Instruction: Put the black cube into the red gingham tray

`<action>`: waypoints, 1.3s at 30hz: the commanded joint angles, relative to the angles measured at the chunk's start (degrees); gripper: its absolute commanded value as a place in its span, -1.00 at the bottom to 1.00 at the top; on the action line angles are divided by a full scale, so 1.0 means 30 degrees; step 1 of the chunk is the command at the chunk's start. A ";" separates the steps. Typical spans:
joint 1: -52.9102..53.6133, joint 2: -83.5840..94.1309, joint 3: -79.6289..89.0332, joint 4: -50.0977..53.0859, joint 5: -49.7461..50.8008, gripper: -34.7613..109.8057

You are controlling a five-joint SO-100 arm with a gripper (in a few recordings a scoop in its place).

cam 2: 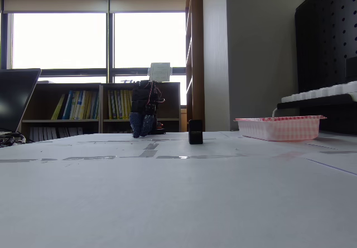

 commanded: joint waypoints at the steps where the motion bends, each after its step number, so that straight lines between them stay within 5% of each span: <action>1: -0.0117 -0.0205 0.0205 0.1172 0.0410 -0.52; 13: -0.1611 -0.0205 0.0205 0.1113 -0.0352 -0.52; 16: -0.1758 0.0176 0.0205 -0.0234 0.4189 -0.47; 26: -0.5127 1.4736 0.0381 -1.8340 0.2813 0.11; 39: -0.6914 2.7510 0.0469 -3.7793 -0.0908 0.15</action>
